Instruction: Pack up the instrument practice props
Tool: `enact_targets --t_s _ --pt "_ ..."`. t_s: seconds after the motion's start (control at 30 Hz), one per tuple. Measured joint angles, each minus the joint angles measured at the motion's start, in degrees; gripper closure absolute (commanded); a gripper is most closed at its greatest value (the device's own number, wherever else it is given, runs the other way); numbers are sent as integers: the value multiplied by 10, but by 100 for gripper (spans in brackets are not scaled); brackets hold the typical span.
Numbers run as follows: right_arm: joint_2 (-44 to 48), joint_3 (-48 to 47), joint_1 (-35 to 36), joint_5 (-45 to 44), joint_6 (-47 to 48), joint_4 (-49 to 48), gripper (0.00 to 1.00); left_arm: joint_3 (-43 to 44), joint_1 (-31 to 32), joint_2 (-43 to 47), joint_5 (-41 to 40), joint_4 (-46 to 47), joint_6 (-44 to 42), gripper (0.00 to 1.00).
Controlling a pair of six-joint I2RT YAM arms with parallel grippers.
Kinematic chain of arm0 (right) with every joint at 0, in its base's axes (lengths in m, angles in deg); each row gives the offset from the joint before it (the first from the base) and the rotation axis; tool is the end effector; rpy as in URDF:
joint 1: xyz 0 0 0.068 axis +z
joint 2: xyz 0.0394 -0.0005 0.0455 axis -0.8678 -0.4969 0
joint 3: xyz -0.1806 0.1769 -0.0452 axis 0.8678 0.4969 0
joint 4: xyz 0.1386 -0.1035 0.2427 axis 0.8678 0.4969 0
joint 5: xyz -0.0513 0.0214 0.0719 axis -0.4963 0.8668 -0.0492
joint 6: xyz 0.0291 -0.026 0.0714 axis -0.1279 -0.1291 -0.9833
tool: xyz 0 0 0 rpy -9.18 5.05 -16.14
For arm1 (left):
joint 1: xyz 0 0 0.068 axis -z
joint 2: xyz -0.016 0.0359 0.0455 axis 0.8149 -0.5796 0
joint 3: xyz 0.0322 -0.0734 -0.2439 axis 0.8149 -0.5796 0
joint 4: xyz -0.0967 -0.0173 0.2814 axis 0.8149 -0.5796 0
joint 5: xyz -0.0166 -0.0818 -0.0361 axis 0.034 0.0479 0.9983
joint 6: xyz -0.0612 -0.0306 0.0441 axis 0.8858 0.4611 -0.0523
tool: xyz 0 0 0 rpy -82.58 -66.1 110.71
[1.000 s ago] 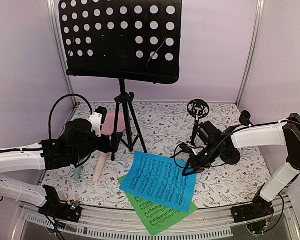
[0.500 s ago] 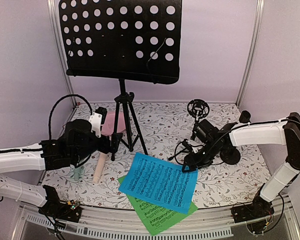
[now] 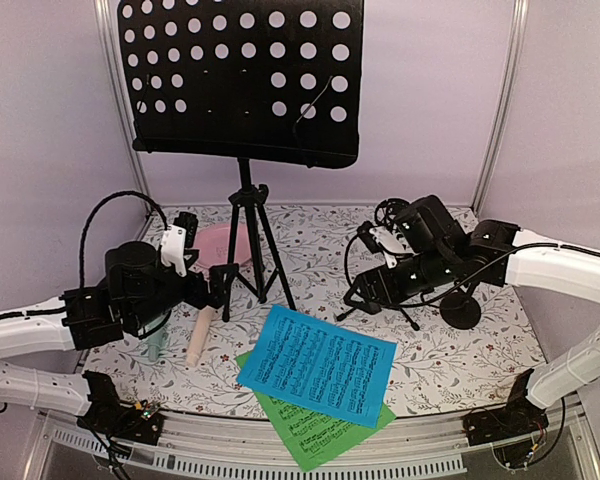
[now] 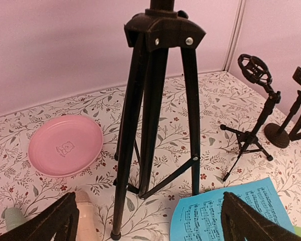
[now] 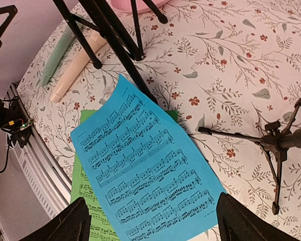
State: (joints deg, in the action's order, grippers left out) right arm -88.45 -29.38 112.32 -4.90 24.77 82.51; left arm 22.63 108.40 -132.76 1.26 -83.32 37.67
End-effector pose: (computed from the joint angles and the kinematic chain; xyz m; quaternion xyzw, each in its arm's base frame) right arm 0.2117 0.2826 0.2356 -0.2743 0.8940 0.2412 0.2596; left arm 0.1953 -0.2151 0.2385 0.1314 0.7829 -0.1831 0.5798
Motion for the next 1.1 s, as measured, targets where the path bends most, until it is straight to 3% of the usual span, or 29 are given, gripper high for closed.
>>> enact_targets --t_s 0.3,0.47,0.63,0.9,1.1 --pt "6 24 1 -20 65 -148 10 -35 0 50 9 38 -28 1" --pt "12 80 1 -66 90 -226 0 -61 0 82 9 66 -49 1" --pt "41 114 1 -68 93 -301 1 -73 0 83 12 100 -74 1" --pt "92 181 1 -36 97 -367 1 -93 -2 46 26 149 -105 1" --pt "92 186 1 -2 97 -386 1 -33 -55 -39 58 139 -88 1"
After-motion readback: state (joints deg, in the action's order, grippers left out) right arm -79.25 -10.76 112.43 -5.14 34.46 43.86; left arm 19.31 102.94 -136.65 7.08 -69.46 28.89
